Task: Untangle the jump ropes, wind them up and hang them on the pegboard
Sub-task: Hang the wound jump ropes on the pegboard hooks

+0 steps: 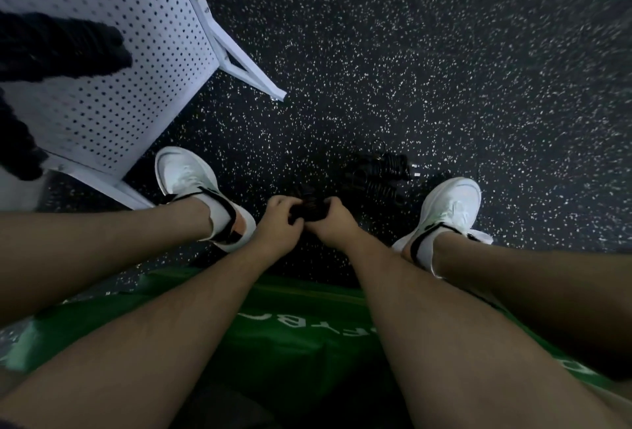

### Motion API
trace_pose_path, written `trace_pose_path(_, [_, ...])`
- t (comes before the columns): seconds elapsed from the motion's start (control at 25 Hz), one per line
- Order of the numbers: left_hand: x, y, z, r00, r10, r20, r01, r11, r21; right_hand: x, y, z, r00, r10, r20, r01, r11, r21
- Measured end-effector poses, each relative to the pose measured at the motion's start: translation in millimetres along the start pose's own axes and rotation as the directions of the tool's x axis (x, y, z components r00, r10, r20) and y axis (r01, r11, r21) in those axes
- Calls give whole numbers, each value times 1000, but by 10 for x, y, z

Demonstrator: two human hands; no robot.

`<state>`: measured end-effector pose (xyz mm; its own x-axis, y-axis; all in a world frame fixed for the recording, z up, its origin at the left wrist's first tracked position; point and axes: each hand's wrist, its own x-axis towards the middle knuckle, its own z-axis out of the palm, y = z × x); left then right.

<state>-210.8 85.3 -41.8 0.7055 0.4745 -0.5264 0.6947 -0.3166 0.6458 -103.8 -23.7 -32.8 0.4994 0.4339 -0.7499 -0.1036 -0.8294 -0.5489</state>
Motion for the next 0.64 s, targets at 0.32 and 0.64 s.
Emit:
trace_pose_path(0.32, [-177, 362, -832, 962, -236, -139, 86, 742, -665, -367, -949, 83, 916, -337, -216, 316, 940, -125])
trace_pose_path(0.64, [-557, 703, -1586, 959, -120, -257, -171, 477, -862, -924, -1475, -24, 619, -737, -271, 730, 667, -147])
